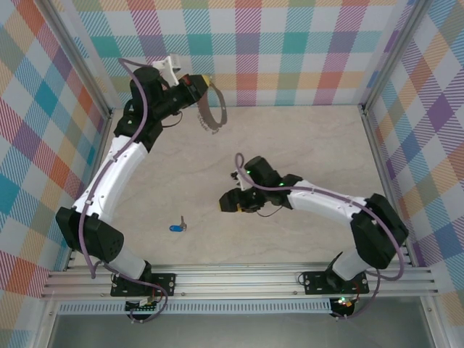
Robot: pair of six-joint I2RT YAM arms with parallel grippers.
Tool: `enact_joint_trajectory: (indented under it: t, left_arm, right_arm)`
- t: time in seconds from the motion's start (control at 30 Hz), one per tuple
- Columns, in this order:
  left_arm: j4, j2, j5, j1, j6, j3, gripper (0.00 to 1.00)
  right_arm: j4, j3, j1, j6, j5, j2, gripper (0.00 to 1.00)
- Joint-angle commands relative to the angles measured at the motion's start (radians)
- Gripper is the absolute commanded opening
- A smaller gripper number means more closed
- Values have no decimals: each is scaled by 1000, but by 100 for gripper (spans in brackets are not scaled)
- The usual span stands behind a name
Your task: Put the keys on the keyring
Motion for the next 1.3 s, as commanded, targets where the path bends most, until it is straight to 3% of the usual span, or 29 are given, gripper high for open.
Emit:
enact_joint_trajectory:
  t: [0.0,0.23,0.43,0.83,1.27]
  left_arm:
    - [-4,-74,0,36,-3,-34,0]
    - [9,-119,20,93,-30,-79,0]
    - [14,-114,38,136,-63,-59,0]
    - [48,-109,37,161,-99,-85,0]
    - [69,-78,32,165,-112,-79,0]
  right_arm:
    - [-60,88,69,-81,43,78,55]
    - [-165,287,206,-154,124,271,54]
    - [-234,433,268,-188,203,414,55]
    - [-322,635,301,-278,278,598,56]
    - [-350,764,300,-332,248,712,57]
